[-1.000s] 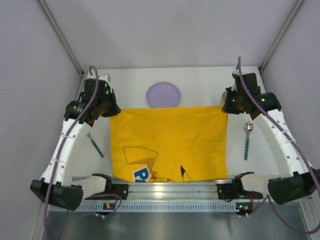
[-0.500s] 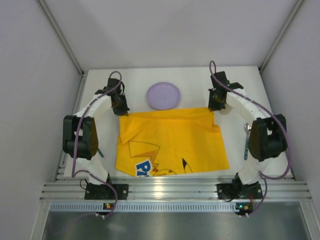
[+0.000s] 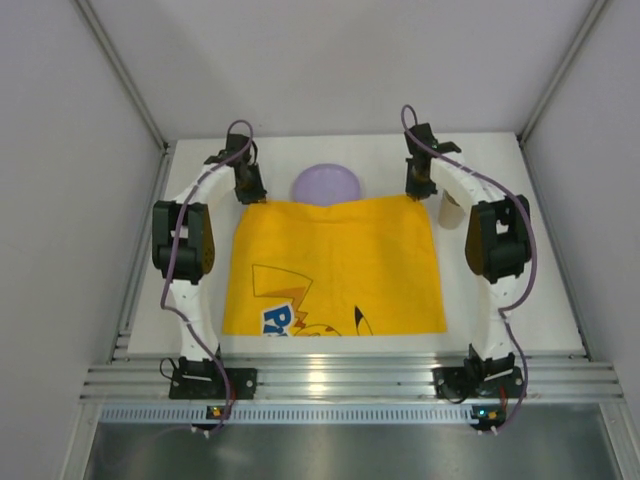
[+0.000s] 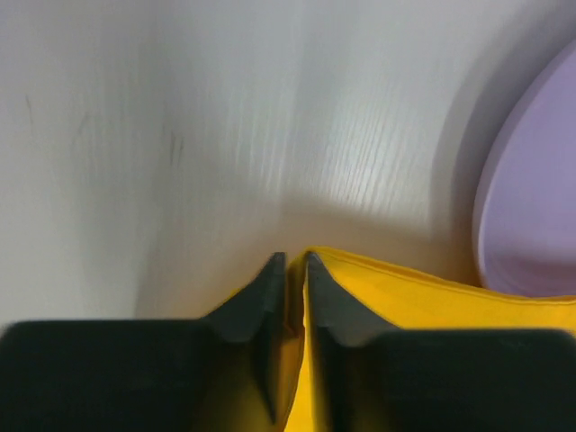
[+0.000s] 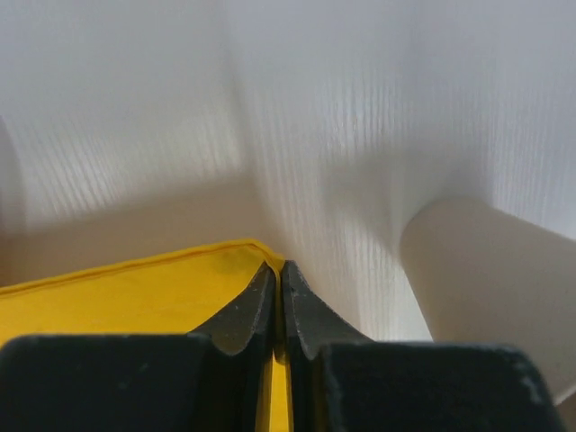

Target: Set the dinner table for one person

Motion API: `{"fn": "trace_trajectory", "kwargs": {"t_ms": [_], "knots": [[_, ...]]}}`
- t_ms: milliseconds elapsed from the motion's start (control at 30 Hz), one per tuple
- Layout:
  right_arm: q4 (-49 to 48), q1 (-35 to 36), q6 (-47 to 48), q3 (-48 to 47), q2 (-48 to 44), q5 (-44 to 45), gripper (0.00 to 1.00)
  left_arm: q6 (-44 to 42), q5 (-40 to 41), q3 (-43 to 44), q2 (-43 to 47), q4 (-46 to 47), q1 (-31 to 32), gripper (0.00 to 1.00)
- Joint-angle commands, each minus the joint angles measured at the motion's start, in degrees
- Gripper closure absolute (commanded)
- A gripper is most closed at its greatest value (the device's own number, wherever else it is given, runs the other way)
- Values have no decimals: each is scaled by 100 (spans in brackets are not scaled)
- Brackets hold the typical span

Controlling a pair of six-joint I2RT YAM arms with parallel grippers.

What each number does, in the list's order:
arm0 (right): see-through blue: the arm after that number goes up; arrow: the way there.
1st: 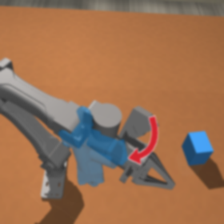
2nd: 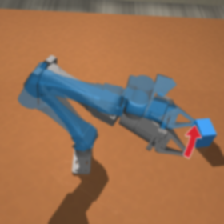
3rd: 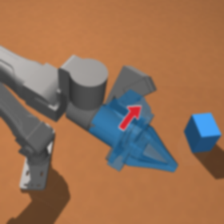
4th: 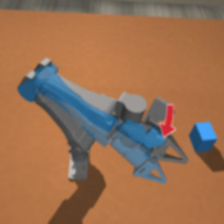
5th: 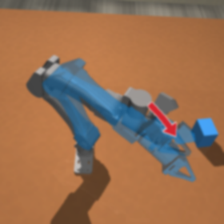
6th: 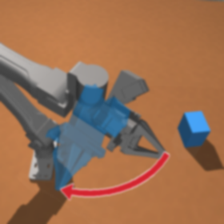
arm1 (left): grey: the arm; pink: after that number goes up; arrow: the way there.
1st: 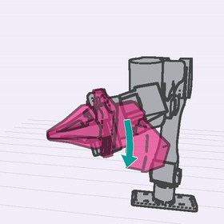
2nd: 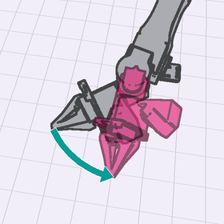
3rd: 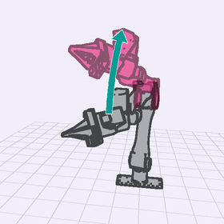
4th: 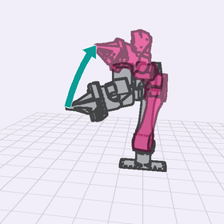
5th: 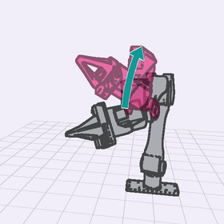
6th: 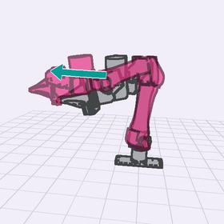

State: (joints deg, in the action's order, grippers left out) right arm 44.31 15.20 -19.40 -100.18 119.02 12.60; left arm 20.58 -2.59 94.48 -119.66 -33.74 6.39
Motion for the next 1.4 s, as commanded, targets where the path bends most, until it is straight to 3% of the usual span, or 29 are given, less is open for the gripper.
{"fn": "trace_trajectory", "kwargs": {"t_ms": [0, 33, 67, 100, 133, 167, 233, 467, 800, 867, 933, 1000, 1033, 1067, 1367], "knots": [[409, -26, 156, -912, 437, 357, 93, -1, 110, 738, -382, -98, -59, 64], [507, -26, 147, -1029, 577, 462, 79, 16, 92, 808, -409, -115, -59, 23], [578, -35, 138, -1099, 596, 480, 64, 51, 75, 896, -401, -81, -59, 5], [596, -35, 121, -1091, 587, 515, 39, 60, 22, 923, -392, -28, -59, 2], [596, -35, 103, -1039, 535, 541, 27, 78, -4, 958, -374, 16, -59, 2], [578, -43, 85, -978, 404, 542, 22, 130, -31, 1054, -366, 95, -59, 2], [412, -52, 68, -644, 184, 437, 18, 166, -215, 1186, -392, 156, -51, 2], [130, -9, -108, 402, -1047, -90, 18, 333, -1200, 1853, -961, 588, 195, 2], [253, 0, -143, 816, -1750, -521, 19, 456, -1384, 2567, -1964, 386, 609, 17], [270, 0, -108, 755, -1847, -627, 19, 491, -1393, 2593, -2096, 368, 661, 29], [297, 9, -73, 702, -1952, -662, 19, 517, -1411, 2593, -2149, 394, 679, 48], [332, 0, 15, 632, -2075, -671, 19, 570, -1385, 2611, -2167, 438, 679, 82], [350, -8, 50, 597, -2198, -654, 19, 587, -1332, 2689, -2150, 421, 679, 95], [385, 0, 137, 544, -2260, -628, 19, 588, -1262, 2751, -2141, 351, 670, 100], [727, -412, 182, 438, -2639, 190, 16, 623, -321, 3138, -1052, 350, 381, 100]]}}
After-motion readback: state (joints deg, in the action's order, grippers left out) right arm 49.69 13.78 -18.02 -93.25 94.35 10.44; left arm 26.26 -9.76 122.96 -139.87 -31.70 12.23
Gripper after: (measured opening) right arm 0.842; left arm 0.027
